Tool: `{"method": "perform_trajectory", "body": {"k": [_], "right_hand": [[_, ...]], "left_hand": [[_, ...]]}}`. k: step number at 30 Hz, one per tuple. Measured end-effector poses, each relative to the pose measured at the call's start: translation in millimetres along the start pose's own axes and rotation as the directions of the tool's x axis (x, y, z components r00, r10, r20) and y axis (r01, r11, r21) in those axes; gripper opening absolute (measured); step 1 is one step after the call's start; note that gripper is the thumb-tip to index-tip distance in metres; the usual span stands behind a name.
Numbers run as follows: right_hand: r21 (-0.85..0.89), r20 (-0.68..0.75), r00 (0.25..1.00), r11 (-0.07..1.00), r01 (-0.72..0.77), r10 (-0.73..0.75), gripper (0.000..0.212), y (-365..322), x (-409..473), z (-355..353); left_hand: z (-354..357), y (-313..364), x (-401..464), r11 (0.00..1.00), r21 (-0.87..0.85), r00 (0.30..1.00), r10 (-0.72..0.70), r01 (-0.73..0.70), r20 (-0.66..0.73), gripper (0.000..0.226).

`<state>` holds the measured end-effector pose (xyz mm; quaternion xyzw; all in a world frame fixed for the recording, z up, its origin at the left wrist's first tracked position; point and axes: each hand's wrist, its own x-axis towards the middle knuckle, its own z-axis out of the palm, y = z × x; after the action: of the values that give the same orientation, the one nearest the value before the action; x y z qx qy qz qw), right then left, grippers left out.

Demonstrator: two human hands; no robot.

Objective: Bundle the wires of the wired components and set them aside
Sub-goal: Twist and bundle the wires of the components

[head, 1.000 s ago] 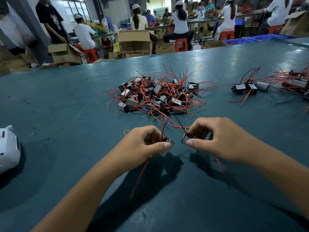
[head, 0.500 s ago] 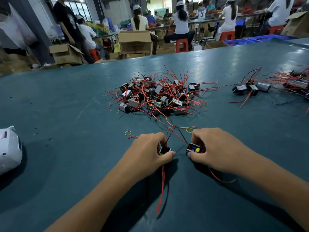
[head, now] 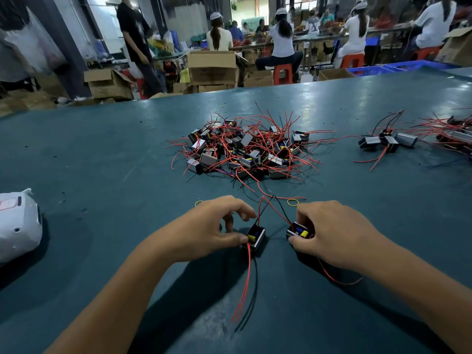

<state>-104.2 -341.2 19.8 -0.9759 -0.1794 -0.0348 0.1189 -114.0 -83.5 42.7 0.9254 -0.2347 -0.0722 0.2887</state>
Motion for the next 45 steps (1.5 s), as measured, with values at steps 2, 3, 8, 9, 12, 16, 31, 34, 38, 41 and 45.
{"method": "perform_trajectory", "body": {"k": [2, 3, 8, 9, 12, 16, 31, 34, 38, 41, 45], "right_hand": [[-0.001, 0.003, 1.0, 1.0, -0.003, 0.003, 0.032, 0.1, -0.5, -0.3], [0.0, 0.004, 1.0, 1.0, 0.0, 0.0, 0.032, 0.1, -0.4, -0.2], [0.057, -0.002, 1.0, 0.998, 0.016, -0.016, 0.035, 0.1, -1.0, -0.7], [0.057, -0.017, 1.0, 0.998, 0.023, -0.022, 0.037, -0.5, -1.1, -0.8], [0.048, -0.065, 0.997, 0.998, 0.05, -0.046, 0.035, -2.4, 0.4, -0.7], [0.053, -0.063, 0.997, 0.997, 0.05, -0.047, 0.027, -5.2, 3.1, 0.1], [-0.058, -0.082, 0.997, 0.998, 0.009, -0.014, 0.033, -9.2, 5.8, 4.8], [-0.048, -0.074, 0.997, 0.999, 0.002, -0.005, 0.032, -10.6, 6.4, 5.2], [-0.053, -0.084, 0.996, 0.999, -0.001, -0.004, 0.033, -9.8, 6.2, 5.6], [-0.056, -0.067, 0.998, 0.998, 0.001, -0.005, 0.03, -8.6, 5.3, 6.5], [-0.007, -0.041, 0.999, 1.0, 0.012, -0.012, 0.031, -6.4, 3.7, 4.1]], "left_hand": [[-1.9, -1.7, -0.8, 1.0, 0.006, 0.999, 0.013, -0.013, 0.046, 0.044], [-1.3, -2.5, -0.5, 1.0, 0.008, 0.998, 0.017, -0.018, 0.064, 0.048], [3.9, -3.5, 2.9, 1.0, -0.009, 0.996, 0.029, -0.028, 0.089, 0.059], [5.4, -3.4, 3.5, 0.999, -0.014, 0.996, 0.033, -0.032, 0.086, 0.059], [9.7, -4.2, 5.3, 0.999, -0.016, 0.996, 0.049, -0.048, 0.073, 0.058], [12.1, -6.0, 7.7, 0.999, -0.003, 0.996, 0.055, -0.055, 0.068, 0.056], [20.7, 0.2, 12.7, 0.995, -0.039, 0.996, 0.093, -0.093, 0.012, 0.037], [25.1, 0.4, 13.7, 0.995, -0.028, 0.996, 0.092, -0.092, -0.003, 0.04], [28.8, 0.9, 14.0, 0.997, -0.017, 0.997, 0.078, -0.078, -0.015, 0.042], [29.2, 2.0, 14.3, 0.998, 0.001, 0.998, 0.065, -0.065, -0.011, 0.042], [24.9, 1.0, 12.6, 0.997, 0.023, 0.996, 0.076, -0.077, 0.041, 0.048]]}}
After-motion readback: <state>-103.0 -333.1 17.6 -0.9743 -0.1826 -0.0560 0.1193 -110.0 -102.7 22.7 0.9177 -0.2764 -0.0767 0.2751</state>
